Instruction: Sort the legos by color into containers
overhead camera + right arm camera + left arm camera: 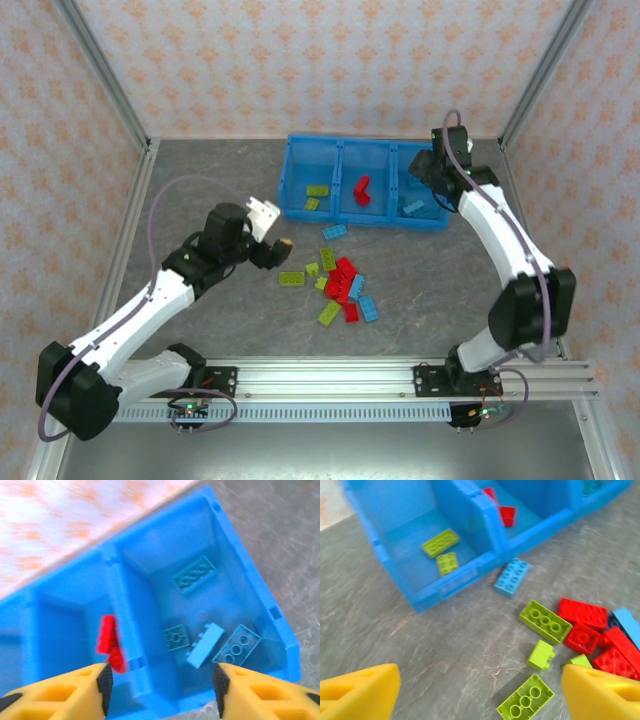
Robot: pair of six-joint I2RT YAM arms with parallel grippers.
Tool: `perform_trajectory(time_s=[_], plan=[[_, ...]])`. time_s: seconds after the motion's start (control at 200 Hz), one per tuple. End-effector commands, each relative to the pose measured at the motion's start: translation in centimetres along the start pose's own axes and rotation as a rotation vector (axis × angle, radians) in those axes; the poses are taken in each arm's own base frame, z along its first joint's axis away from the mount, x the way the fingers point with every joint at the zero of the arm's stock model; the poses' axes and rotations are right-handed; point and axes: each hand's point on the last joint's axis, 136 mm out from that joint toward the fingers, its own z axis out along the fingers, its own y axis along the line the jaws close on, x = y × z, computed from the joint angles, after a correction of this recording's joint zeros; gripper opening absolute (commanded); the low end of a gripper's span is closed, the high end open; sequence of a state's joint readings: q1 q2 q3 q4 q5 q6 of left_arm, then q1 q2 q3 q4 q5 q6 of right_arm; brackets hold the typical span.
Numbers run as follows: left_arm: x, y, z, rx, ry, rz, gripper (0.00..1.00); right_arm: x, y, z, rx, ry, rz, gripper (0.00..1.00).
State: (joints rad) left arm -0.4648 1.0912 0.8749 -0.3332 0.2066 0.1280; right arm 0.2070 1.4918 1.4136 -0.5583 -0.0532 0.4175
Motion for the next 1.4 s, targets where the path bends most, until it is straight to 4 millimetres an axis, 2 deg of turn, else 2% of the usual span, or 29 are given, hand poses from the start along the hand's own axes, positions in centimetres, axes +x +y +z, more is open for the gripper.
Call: perform_trajectory(time_s=[0.0,0.11,0.19,0.25,0.335,0.435,0.551,0.676,0.801,0.906,1.106,1.176,1.316,1.396], plan=[[1.0,2.0,-1.2,-0.155,0.129,-0.324,0.76,3.8,2.2,-3.0,-0.099,0.094,-0.094,0.63],[3.8,0.8,-0.8,-0.157,0.237,-0.526,0.75,6.4,4.3,-4.1,-0.182,0.186,-0.129,0.67],[6.1,-0.4,-0.2,-0.172,0.336,-0.638,0.75,7.4,5.4,-4.4,-0.218,0.247,-0.129,0.7],[7.6,-1.9,0.5,-0.176,0.403,-0.638,0.78,8.0,6.5,-4.6,-0.256,0.287,-0.142,0.74],[9.2,-3.9,1.5,-0.19,0.452,-0.564,0.82,9.9,9.0,-5.2,-0.392,0.375,-0.204,0.82],[10.7,-4.7,3.2,-0.208,0.464,-0.545,0.89,12.5,10.8,-6.0,-0.487,0.462,-0.28,0.91],[11.5,-4.7,4.9,-0.226,0.487,-0.53,0.94,13.8,11.0,-6.1,-0.471,0.466,-0.328,1.0],[12.7,-4.2,6.1,-0.269,0.518,-0.49,0.94,13.8,10.6,-5.8,-0.45,0.461,-0.327,0.99],[13.0,-5.3,7.8,-0.222,0.555,-0.459,0.94,14.0,10.4,-5.2,-0.431,0.467,-0.328,0.99],[13.3,-5.1,8.8,-0.242,0.57,-0.439,0.94,14.2,10.2,-4.7,-0.409,0.476,-0.316,0.99],[13.9,-4.6,10.7,-0.284,0.589,-0.404,0.81,14.3,9.9,-4.6,-0.393,0.486,-0.316,0.99],[14.5,-4.8,11.3,-0.276,0.624,-0.412,0.72,14.4,9.8,-4.7,-0.386,0.489,-0.32,0.99],[14.4,-4.6,11.2,-0.278,0.624,-0.415,0.59,14.5,9.9,-5.2,-0.395,0.507,-0.329,1.0],[13.8,-4.4,10.6,-0.278,0.606,-0.423,0.56,14.9,10.2,-5.7,-0.425,0.537,-0.331,1.0]])
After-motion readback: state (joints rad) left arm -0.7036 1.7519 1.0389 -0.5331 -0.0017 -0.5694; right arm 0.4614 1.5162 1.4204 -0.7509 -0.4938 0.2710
